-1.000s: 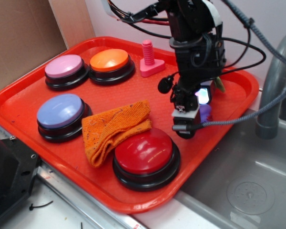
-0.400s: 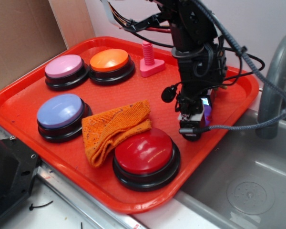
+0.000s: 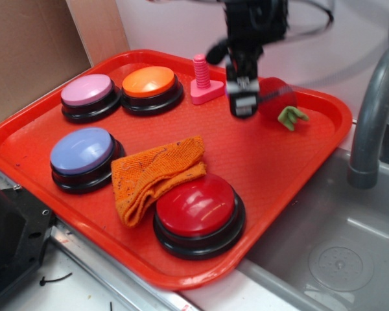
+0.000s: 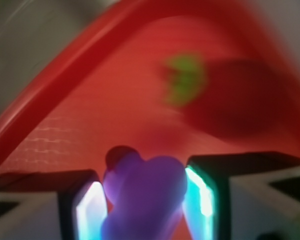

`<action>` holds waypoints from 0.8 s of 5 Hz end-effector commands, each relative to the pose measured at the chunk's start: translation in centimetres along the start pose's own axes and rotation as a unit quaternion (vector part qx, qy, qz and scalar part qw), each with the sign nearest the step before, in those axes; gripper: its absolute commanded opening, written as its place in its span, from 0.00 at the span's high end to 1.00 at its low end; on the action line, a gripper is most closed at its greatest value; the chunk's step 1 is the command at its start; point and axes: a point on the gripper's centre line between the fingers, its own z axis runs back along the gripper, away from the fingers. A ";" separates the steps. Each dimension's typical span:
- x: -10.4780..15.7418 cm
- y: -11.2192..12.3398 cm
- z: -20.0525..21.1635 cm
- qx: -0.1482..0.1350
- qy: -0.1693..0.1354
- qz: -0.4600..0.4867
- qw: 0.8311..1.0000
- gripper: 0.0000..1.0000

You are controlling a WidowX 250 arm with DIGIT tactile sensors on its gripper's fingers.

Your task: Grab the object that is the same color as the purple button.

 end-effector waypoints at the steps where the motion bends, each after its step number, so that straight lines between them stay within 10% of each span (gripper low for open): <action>1: -3.7 3.6 9.0 0.029 -0.021 0.236 0.971 1.00; 3: -8.5 5.5 12.3 0.046 -0.033 0.403 0.913 1.00; 4: -9.4 5.3 12.6 0.009 -0.015 0.394 0.919 1.00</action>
